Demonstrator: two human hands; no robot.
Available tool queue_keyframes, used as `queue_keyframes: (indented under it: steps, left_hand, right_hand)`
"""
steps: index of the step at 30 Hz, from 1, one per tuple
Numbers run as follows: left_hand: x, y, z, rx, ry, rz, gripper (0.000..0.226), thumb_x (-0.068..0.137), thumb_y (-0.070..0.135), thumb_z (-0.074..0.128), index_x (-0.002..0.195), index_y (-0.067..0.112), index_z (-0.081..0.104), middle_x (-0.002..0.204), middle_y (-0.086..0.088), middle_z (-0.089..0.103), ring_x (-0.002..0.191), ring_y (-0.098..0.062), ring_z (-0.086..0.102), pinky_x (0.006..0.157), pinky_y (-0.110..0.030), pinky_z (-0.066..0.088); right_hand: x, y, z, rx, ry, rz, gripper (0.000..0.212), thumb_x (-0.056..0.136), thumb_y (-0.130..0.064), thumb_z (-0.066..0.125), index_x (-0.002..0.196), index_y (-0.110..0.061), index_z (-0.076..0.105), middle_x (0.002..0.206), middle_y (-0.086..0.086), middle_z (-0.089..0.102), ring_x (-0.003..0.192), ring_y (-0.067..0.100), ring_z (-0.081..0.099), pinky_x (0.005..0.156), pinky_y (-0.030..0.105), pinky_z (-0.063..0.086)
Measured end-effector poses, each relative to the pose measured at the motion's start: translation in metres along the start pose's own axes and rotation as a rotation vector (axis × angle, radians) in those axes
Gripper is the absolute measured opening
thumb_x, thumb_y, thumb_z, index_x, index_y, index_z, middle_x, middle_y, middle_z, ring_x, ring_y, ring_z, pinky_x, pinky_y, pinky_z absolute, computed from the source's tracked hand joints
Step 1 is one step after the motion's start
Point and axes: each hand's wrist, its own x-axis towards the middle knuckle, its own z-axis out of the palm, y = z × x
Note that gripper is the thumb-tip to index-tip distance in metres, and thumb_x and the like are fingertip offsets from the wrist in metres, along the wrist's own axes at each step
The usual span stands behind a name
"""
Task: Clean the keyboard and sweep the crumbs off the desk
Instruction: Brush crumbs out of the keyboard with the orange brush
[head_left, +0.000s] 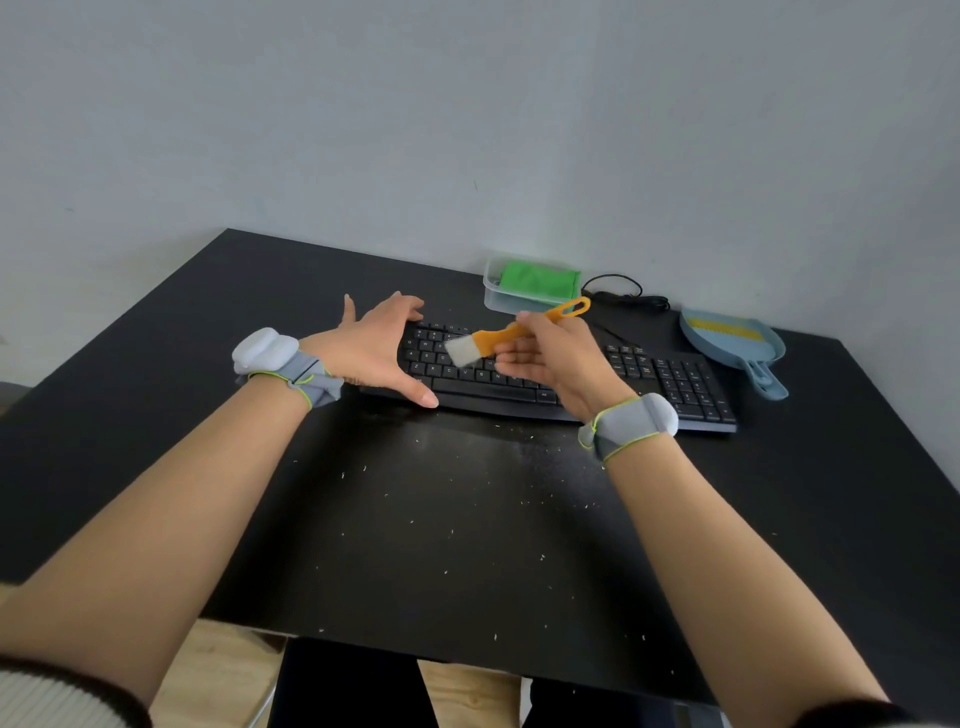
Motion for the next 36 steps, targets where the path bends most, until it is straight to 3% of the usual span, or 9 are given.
queue_keyframes:
  steps: [3, 9, 12, 16, 21, 24, 30, 32, 36]
  left_hand:
    - [-0.001, 0.001, 0.0, -0.011, 0.002, -0.006, 0.127, 0.058, 0.062, 0.085, 0.152, 0.017, 0.014, 0.155, 0.003, 0.033, 0.147, -0.019, 0.023, 0.115, -0.06, -0.019]
    - [0.001, 0.001, -0.001, -0.02, -0.012, -0.01, 0.126, 0.058, 0.06, 0.086, 0.152, 0.017, 0.014, 0.155, 0.002, 0.033, 0.148, -0.021, 0.021, 0.115, -0.06, -0.018]
    - [0.001, 0.002, 0.0, -0.016, -0.015, -0.012, 0.126, 0.058, 0.061, 0.086, 0.152, 0.017, 0.014, 0.155, 0.002, 0.033, 0.147, -0.022, 0.025, 0.115, -0.06, -0.017]
    - [0.0, 0.001, 0.0, -0.021, -0.013, -0.013, 0.125, 0.058, 0.061, 0.086, 0.151, 0.018, 0.014, 0.155, 0.003, 0.033, 0.147, -0.02, 0.024, 0.115, -0.061, -0.017]
    - [0.0, 0.003, 0.0, -0.026, -0.018, -0.017, 0.125, 0.059, 0.059, 0.086, 0.152, 0.016, 0.014, 0.155, 0.003, 0.033, 0.148, -0.019, 0.021, 0.115, -0.061, -0.017]
    - [0.0, 0.003, 0.0, -0.028, -0.013, -0.021, 0.125, 0.059, 0.059, 0.086, 0.152, 0.016, 0.014, 0.156, 0.003, 0.033, 0.147, -0.02, 0.025, 0.115, -0.061, -0.017]
    - [0.0, 0.002, 0.0, -0.036, -0.019, -0.026, 0.125, 0.058, 0.06, 0.086, 0.151, 0.017, 0.015, 0.155, 0.003, 0.034, 0.146, -0.022, 0.028, 0.115, -0.062, -0.017]
    - [0.0, 0.002, 0.0, -0.039, -0.016, -0.026, 0.125, 0.058, 0.06, 0.086, 0.151, 0.017, 0.016, 0.155, 0.003, 0.034, 0.146, -0.022, 0.027, 0.115, -0.062, -0.016]
    - [-0.002, 0.003, 0.0, -0.04, -0.01, -0.019, 0.124, 0.059, 0.059, 0.086, 0.152, 0.016, 0.016, 0.155, 0.003, 0.033, 0.146, -0.021, 0.026, 0.115, -0.061, -0.017]
  right_hand:
    - [0.002, -0.007, -0.013, -0.045, 0.072, -0.069, 0.027, 0.102, -0.015, 0.047, 0.09, 0.002, 0.063, 0.071, 0.013, 0.067, 0.057, 0.02, 0.062, 0.057, 0.031, 0.062]
    - [0.001, -0.01, -0.052, -0.915, 0.326, -0.343, 0.029, 0.097, -0.03, 0.048, 0.085, -0.003, 0.051, 0.068, 0.005, 0.059, 0.061, 0.019, 0.056, 0.06, 0.034, 0.043]
    - [0.003, -0.002, -0.044, -0.662, 0.193, -0.21, 0.03, 0.099, -0.025, 0.047, 0.09, 0.002, 0.059, 0.07, 0.01, 0.067, 0.056, 0.022, 0.062, 0.054, 0.033, 0.056]
    - [0.01, -0.008, -0.038, -0.257, 0.091, -0.096, 0.022, 0.098, -0.013, 0.044, 0.088, -0.003, 0.06, 0.065, 0.009, 0.062, 0.051, 0.018, 0.054, 0.045, 0.026, 0.051]
    - [0.024, -0.012, -0.045, -0.597, 0.143, -0.302, 0.014, 0.105, -0.019, 0.04, 0.107, -0.007, 0.048, 0.074, 0.002, 0.064, 0.06, 0.012, 0.059, 0.058, 0.029, 0.054]
    - [0.028, -0.012, -0.043, -0.788, 0.129, -0.381, 0.022, 0.105, -0.021, 0.039, 0.107, -0.006, 0.054, 0.085, 0.011, 0.069, 0.068, 0.021, 0.06, 0.072, 0.041, 0.055]
    - [0.027, -0.017, -0.032, -1.024, 0.096, -0.349, 0.035, 0.104, -0.019, 0.032, 0.101, 0.0, 0.061, 0.093, 0.024, 0.069, 0.089, 0.038, 0.065, 0.08, 0.043, 0.053]
    - [0.026, -0.017, -0.031, -1.025, 0.06, -0.28, 0.039, 0.104, -0.018, 0.03, 0.1, 0.005, 0.061, 0.086, 0.023, 0.067, 0.076, 0.037, 0.064, 0.069, 0.043, 0.056]
    - [0.028, -0.017, -0.033, -0.787, 0.023, -0.118, 0.034, 0.105, -0.02, 0.032, 0.086, -0.006, 0.057, 0.059, 0.008, 0.057, 0.046, 0.019, 0.049, 0.037, 0.022, 0.04]
